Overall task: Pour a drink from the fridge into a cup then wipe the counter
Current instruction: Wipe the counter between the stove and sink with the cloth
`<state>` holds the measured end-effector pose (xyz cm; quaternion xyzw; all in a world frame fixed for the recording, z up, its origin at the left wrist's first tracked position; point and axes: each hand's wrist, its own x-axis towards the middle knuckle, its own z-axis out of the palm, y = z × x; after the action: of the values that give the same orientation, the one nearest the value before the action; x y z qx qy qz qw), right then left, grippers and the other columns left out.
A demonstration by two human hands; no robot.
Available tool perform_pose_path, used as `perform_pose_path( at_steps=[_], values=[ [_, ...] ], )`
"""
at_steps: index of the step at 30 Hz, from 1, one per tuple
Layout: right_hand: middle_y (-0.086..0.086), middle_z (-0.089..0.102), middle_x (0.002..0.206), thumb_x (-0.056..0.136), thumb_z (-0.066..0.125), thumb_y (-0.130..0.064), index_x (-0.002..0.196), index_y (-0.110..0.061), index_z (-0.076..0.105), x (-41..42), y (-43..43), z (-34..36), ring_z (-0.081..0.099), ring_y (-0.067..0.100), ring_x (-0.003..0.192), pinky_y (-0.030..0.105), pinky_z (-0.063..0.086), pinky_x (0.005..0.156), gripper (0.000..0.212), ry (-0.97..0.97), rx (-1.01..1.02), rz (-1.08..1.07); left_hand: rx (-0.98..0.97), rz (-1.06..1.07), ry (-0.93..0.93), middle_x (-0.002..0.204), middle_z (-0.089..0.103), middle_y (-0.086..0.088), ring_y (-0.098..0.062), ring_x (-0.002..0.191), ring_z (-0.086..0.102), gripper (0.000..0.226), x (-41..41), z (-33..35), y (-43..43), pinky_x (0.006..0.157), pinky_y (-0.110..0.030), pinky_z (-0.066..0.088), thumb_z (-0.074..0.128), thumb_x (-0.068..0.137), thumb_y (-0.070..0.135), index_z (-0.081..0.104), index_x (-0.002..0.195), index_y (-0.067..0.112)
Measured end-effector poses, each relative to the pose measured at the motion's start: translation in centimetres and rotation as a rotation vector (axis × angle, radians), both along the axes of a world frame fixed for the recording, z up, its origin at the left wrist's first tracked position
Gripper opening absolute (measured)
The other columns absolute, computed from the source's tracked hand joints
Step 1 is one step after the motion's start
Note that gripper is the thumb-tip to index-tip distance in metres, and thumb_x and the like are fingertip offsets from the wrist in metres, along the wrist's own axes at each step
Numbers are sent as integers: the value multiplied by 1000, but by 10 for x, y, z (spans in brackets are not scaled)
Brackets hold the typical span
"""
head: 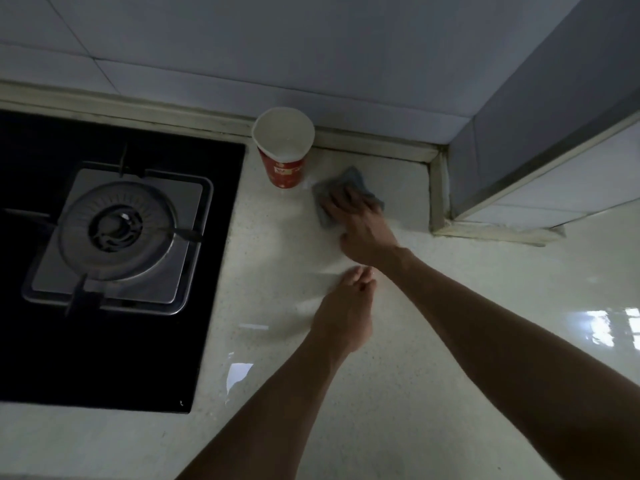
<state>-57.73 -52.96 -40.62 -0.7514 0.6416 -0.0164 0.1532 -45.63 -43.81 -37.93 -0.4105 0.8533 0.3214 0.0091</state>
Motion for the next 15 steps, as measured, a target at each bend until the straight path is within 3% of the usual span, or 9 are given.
perform_pose_path(
  at_steps=[3, 7, 11, 13, 15],
  values=[
    [0, 19, 162, 80, 54, -2, 153, -28, 23, -44, 18, 7, 10, 23, 150, 47, 22, 112, 83, 36, 2, 78, -22, -98, -54, 162, 15, -10, -20, 150, 9, 56, 4, 5, -4, 120, -29, 6, 44, 99, 15, 27, 151, 3],
    [10, 18, 160, 82, 61, -15, 155, -22, 15, -57, 8, 4, 14, 31, 147, 52, 26, 109, 86, 107, 20, -176, -44, -92, -108, 161, 16, -13, -22, 150, 11, 53, 24, 7, -3, 122, -34, 7, 39, 101, 17, 27, 150, 1],
    [12, 12, 159, 83, 58, -24, 155, -16, 7, -27, -35, -6, 7, 34, 147, 52, 15, 116, 88, 102, 77, -434, -63, -9, -186, 162, 14, -12, -23, 150, 9, 54, 45, 5, -2, 121, -40, 15, 39, 99, 19, 27, 150, 3],
    [10, 2, 163, 87, 52, -28, 155, -18, 0, -13, -54, -6, -4, 33, 149, 52, 4, 119, 87, 104, 139, -493, -61, 38, -212, 162, 12, -10, -22, 150, 7, 54, 53, 5, 0, 121, -42, 16, 40, 99, 21, 28, 149, 5],
    [10, -2, 163, 89, 50, -30, 155, -19, -3, -1, -66, -5, -6, 33, 149, 53, 3, 120, 86, 89, 148, -505, -60, 43, -237, 163, 8, -9, -22, 151, 4, 57, 58, 3, 3, 121, -42, 15, 40, 99, 23, 23, 151, 6]
  ],
)
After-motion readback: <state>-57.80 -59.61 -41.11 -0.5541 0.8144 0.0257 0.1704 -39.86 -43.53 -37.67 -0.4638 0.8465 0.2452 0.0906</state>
